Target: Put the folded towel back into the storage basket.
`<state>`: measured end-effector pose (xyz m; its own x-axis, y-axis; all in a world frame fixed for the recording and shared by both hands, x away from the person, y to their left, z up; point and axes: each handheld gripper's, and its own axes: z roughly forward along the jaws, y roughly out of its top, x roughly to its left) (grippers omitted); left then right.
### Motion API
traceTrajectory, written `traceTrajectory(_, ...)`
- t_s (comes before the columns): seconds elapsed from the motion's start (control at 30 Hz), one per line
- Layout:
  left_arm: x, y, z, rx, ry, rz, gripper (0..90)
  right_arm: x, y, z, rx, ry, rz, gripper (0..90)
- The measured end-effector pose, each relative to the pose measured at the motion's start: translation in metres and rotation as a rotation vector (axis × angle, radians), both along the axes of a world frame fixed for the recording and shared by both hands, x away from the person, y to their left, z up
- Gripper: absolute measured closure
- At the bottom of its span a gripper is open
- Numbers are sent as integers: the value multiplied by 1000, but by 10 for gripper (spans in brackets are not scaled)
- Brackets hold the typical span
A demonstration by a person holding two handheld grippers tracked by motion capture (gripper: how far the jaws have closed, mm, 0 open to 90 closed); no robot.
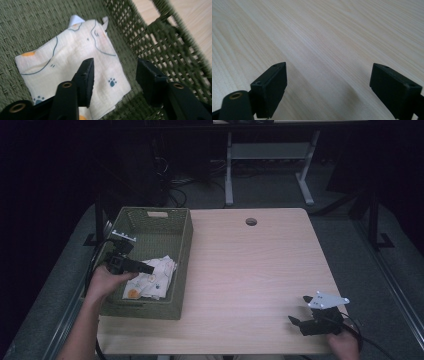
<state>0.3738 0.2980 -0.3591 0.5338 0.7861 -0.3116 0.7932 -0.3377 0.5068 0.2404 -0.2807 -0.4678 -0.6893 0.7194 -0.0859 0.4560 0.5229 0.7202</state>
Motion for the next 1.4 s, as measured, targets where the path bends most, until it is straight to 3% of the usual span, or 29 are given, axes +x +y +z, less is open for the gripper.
traceTrajectory(0.03,-1,1,1,-11,-7,4,482,0,0,0,3,2,-2,137)
traceTrajectory(0.17,-9,4,5,-120,-44,18,464,2,-2,0,8,1,-8,137)
traceTrajectory(0.37,-19,7,7,-171,-77,22,450,2,-1,0,10,0,-10,137)
traceTrajectory(0.47,-24,8,6,-229,-87,15,452,2,-1,0,8,0,-10,137)
traceTrajectory(0.83,-34,0,13,-232,-128,-15,421,2,-3,0,12,-4,-20,137)
traceTrajectory(1.4,-40,-15,19,-296,-170,-29,402,2,-6,1,19,-3,-29,137)
